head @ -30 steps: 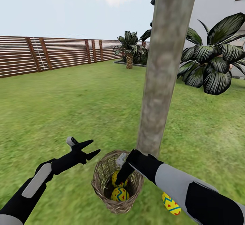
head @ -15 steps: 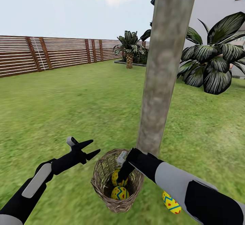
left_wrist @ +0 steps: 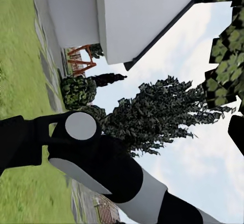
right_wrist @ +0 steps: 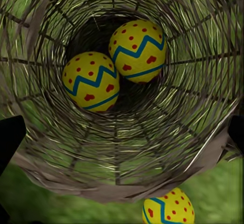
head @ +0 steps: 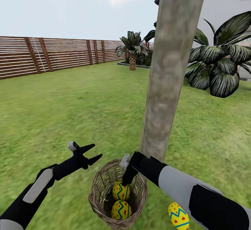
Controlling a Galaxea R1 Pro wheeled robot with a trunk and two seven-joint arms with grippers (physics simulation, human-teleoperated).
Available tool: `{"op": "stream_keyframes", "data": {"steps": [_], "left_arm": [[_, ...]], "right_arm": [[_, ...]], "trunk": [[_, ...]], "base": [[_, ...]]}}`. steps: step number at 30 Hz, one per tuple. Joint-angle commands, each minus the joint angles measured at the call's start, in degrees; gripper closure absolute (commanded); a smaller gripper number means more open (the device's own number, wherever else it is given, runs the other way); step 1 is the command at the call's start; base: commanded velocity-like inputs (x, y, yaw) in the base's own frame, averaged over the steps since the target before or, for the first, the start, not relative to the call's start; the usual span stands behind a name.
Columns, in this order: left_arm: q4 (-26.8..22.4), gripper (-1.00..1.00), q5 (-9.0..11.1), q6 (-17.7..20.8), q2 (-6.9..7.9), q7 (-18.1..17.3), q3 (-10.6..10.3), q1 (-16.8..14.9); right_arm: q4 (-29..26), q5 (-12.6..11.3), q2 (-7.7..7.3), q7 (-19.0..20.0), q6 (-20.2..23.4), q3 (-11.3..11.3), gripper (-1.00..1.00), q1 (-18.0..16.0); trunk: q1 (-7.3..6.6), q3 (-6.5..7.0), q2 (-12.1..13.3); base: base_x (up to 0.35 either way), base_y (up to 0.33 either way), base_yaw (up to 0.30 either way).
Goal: Take the three Easter eggs out of the wicker basket on the lawn in the garden, then place them on the lawn next to a single tree (choose any tree) so that all three eggs are next to the same tree and none are left in the basket.
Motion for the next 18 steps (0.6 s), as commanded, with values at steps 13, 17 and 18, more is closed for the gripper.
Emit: {"op": "stream_keyframes", "data": {"steps": [13,17,18], "left_arm": [[0.8,-1.00,-0.3,0.2,-0.11,0.0,0.0,-0.1],[0.8,-1.00,-0.3,0.2,-0.08,0.1,0.1,-0.1],[0.8,-1.00,-0.3,0.2,-0.07,0.1,0.1,-0.1]], "right_arm": [[-1.8,10.1,0.16,-0.1,0.2,0.5,-1.00,-0.1],[-5.3,12.3,0.09,-0.1,0.1,0.5,-1.00,-0.2],[-5.6,12.6,0.10,-0.1,0.0,0.5,-1.00,-0.3]], "trunk": [[2.63,-2.21,-4.8],[3.51,-2.93,-6.4],[3.73,-3.10,-6.8]], "base": [[0.003,0.000,0.000],[0.000,0.000,0.000],[0.000,0.000,0.000]]}}
